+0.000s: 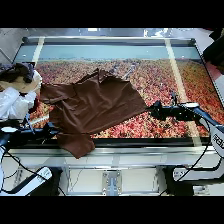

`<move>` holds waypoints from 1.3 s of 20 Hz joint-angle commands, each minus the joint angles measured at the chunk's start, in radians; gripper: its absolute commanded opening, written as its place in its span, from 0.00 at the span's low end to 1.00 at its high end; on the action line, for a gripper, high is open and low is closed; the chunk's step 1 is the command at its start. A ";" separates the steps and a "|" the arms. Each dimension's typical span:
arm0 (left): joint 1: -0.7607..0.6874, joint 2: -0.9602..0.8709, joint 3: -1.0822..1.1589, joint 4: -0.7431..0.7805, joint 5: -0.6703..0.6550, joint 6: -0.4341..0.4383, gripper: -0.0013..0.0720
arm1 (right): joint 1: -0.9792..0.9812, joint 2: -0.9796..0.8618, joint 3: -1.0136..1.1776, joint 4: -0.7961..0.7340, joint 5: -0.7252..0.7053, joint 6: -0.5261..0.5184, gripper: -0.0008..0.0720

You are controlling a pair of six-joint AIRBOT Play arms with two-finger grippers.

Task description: Fold the shirts.

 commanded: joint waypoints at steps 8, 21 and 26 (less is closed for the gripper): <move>0.000 0.000 0.002 -0.001 0.000 0.003 0.04 | 0.105 -0.064 -0.003 0.233 -0.238 0.012 0.36; 0.017 0.644 0.633 0.128 -0.220 -0.104 0.03 | 0.108 0.574 0.515 -0.455 0.316 0.179 0.03; 0.032 0.707 1.171 0.419 -0.254 -0.208 0.03 | 0.108 0.939 0.793 -0.624 0.319 0.299 0.02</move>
